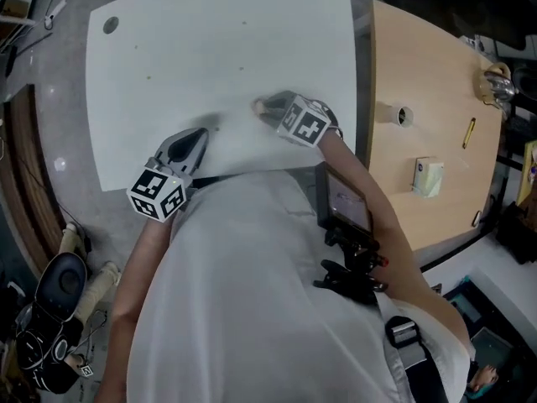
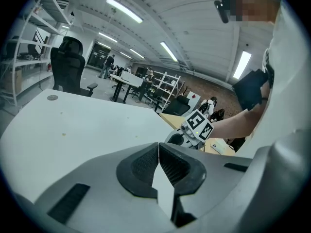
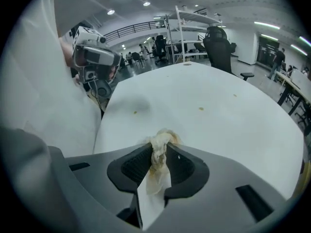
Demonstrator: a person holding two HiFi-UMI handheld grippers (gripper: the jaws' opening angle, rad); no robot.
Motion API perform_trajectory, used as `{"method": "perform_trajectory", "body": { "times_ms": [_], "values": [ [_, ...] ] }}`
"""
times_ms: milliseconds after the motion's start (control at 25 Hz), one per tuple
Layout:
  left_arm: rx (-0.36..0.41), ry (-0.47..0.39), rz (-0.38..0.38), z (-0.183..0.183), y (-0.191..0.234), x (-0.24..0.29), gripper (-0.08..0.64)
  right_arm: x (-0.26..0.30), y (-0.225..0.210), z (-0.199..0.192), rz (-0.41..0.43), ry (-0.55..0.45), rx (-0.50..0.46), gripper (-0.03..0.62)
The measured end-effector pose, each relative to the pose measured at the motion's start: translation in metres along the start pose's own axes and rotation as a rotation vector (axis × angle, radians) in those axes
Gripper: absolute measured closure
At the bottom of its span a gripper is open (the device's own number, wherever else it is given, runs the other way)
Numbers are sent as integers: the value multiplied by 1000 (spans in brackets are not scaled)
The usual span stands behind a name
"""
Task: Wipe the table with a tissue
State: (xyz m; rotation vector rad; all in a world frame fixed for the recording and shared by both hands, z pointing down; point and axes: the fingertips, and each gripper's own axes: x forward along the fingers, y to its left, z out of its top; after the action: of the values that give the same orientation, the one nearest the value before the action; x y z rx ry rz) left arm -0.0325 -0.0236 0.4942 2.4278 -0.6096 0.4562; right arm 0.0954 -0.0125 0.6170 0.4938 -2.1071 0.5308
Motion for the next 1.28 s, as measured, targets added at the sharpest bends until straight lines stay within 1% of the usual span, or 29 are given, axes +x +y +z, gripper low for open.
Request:
{"method": "perform_trajectory", "body": {
  "times_ms": [120,240,400,520,600,640,680,760,920,1000,1080,1160,1280],
  "values": [
    [5,-10,2,-5,-2,2,552,-2,5,5,13,-61,56,499],
    [-1,-18,-6,-11,-8,8,552,-9,-6,3,-21,-110,121,499],
    [-9,-12,-9,-18,-16,6,552,-23,-41,-10,-161,-176,292,499],
    [-19,-28,2,-18,-13,-1,552,-38,-73,-17,-272,-211,421,499],
    [-24,-34,16,-19,-7,-9,552,-44,-91,-18,-340,-225,479,499],
    [-26,-35,24,-20,-4,-13,552,-45,-99,-17,-370,-228,492,499],
    [-28,-37,33,-22,-1,-17,552,-45,-105,-15,-396,-228,493,499],
    [-41,-48,55,-24,3,-24,552,-42,-115,-8,-430,-220,463,499],
    [-75,-78,101,-28,9,-37,552,-20,-123,19,-430,-179,337,499],
    [-84,-88,120,-29,13,-44,552,-4,-124,30,-436,-135,262,499],
    [-93,-99,137,-30,17,-51,552,6,-124,34,-469,-65,212,499],
    [-102,-108,153,-31,21,-58,552,8,-124,34,-513,-12,204,499],
    [-117,-113,173,-34,28,-68,552,9,-123,36,-559,3,206,500]
  ]
}}
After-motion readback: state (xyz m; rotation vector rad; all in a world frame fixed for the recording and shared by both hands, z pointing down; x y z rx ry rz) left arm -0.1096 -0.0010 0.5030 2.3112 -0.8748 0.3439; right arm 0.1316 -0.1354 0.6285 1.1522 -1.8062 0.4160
